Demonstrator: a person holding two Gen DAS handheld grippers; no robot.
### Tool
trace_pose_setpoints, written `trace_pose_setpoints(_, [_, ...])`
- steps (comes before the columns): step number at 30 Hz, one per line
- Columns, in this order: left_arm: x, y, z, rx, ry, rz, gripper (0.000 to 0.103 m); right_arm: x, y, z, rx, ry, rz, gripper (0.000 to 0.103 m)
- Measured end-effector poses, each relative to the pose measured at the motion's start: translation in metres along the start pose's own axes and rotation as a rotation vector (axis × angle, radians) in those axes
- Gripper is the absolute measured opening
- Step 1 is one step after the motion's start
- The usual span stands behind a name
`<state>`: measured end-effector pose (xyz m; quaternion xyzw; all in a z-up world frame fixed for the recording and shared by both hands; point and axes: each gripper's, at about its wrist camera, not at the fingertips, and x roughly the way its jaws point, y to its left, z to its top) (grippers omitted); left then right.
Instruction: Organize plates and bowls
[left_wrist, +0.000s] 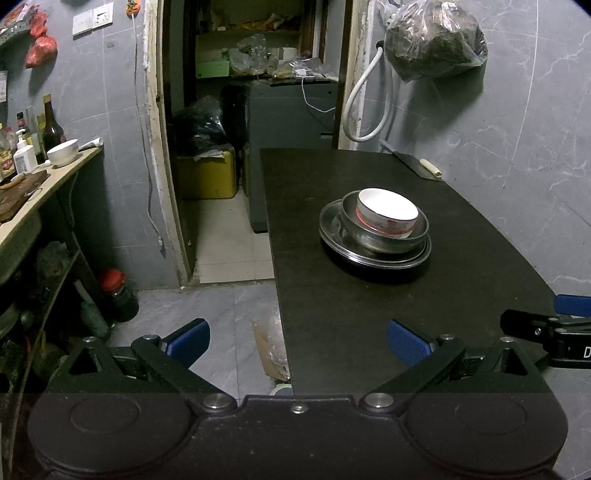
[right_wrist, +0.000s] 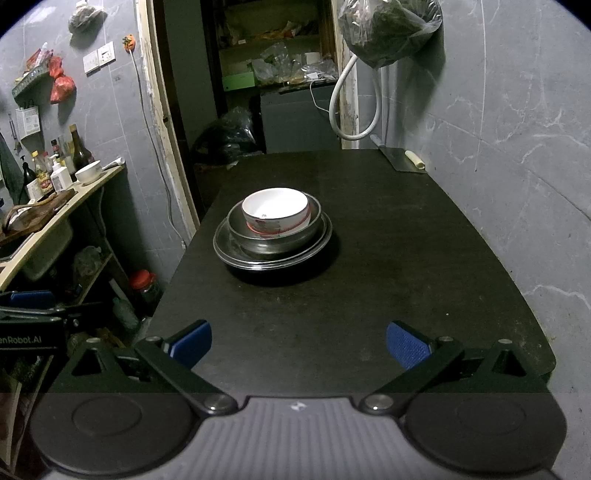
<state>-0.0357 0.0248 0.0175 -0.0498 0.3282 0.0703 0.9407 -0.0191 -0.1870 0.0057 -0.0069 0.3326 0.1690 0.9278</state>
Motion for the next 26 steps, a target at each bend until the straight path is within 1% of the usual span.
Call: trace_pose_setpoints(26, [0.009, -0.0007, 0.0025, 0.004, 0.015, -0.013, 0.102, 0.01, -0.0057, 0.0004, 0.0, 0.021, 0.004, 0.103])
